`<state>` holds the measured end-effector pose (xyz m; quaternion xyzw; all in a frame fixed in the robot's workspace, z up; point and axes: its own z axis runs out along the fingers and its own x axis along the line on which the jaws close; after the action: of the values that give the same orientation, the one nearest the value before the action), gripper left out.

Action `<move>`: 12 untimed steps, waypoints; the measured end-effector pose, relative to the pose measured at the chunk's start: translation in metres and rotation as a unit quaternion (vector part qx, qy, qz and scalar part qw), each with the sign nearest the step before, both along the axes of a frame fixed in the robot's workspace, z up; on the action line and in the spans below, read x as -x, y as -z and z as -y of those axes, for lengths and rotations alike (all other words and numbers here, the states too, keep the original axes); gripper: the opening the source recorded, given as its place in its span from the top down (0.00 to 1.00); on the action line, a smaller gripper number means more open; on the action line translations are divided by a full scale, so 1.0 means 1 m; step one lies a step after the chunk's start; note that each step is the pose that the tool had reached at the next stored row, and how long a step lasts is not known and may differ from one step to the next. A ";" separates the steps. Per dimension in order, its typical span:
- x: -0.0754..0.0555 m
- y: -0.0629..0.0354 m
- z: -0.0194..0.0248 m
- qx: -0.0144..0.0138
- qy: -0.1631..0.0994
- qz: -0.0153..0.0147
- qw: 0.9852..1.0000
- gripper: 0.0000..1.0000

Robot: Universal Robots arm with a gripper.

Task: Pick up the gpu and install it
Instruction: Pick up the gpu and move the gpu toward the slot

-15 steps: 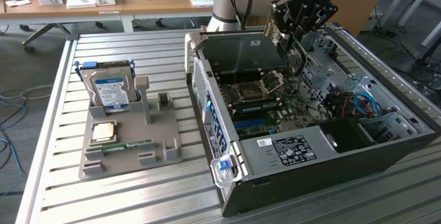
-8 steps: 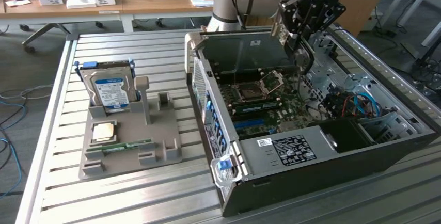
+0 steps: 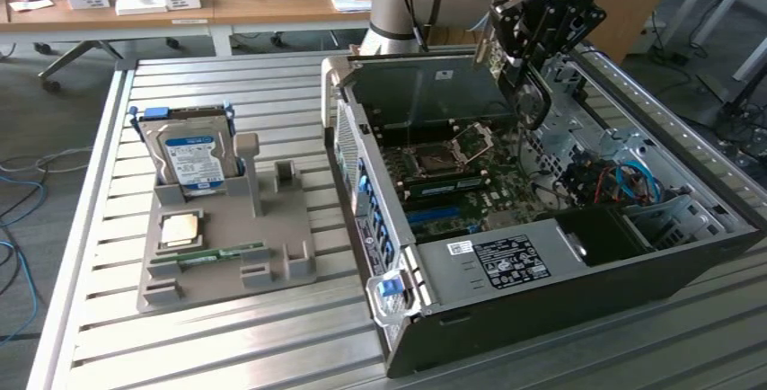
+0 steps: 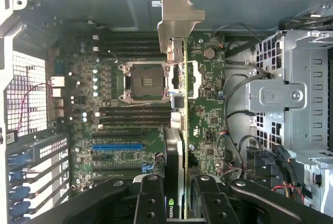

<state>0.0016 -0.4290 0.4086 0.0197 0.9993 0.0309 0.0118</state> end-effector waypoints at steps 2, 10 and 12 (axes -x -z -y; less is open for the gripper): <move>0.000 0.0000 0.0000 0.000 0.000 0.000 1.000 0.73; -0.005 0.0000 0.0000 0.000 0.000 0.000 1.000 0.73; -0.007 0.0000 0.0000 0.000 0.000 0.000 1.000 0.73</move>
<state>0.0091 -0.4290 0.4086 0.0196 0.9993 0.0309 0.0118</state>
